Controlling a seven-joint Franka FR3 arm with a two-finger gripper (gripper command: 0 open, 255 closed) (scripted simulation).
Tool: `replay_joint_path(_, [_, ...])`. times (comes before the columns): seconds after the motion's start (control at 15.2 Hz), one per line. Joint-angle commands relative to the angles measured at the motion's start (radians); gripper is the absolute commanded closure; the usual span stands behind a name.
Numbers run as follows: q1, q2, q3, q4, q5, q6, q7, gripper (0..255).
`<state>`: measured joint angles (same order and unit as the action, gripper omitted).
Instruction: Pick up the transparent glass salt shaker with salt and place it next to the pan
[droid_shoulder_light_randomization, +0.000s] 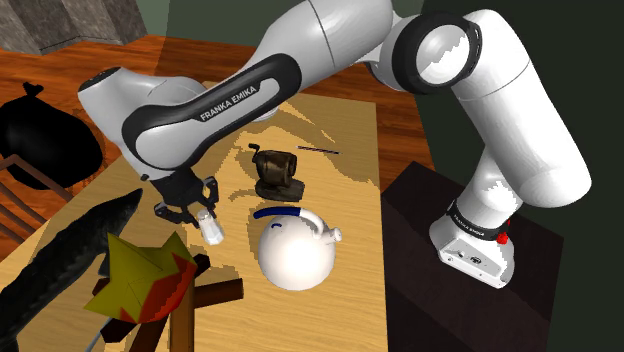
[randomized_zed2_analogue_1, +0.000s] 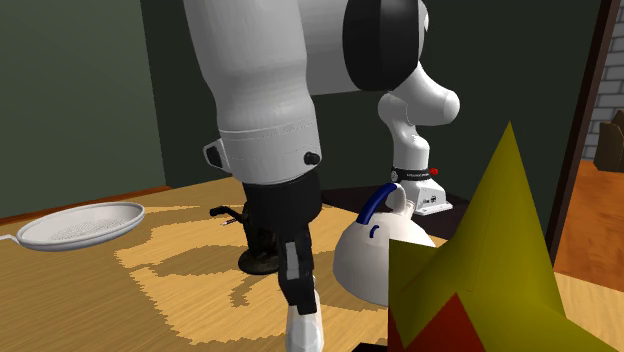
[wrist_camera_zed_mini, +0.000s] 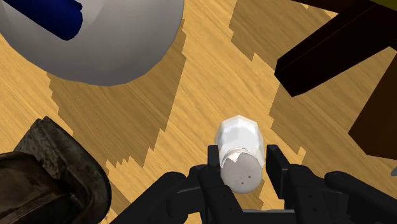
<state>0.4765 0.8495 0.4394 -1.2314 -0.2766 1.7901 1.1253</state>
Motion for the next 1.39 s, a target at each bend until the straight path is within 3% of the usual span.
replay_joint_path(0.0, [0.0, 0.002, -0.001, -0.001, 0.0, 0.0, 0.0, 255])
replay_joint_path(0.33, [-0.001, 0.001, -0.001, -0.002, 0.0, 0.0, 0.0, 255])
replay_joint_path(1.32, [0.004, -0.066, 0.017, 0.09, 0.023, -0.155, -0.009, 255])
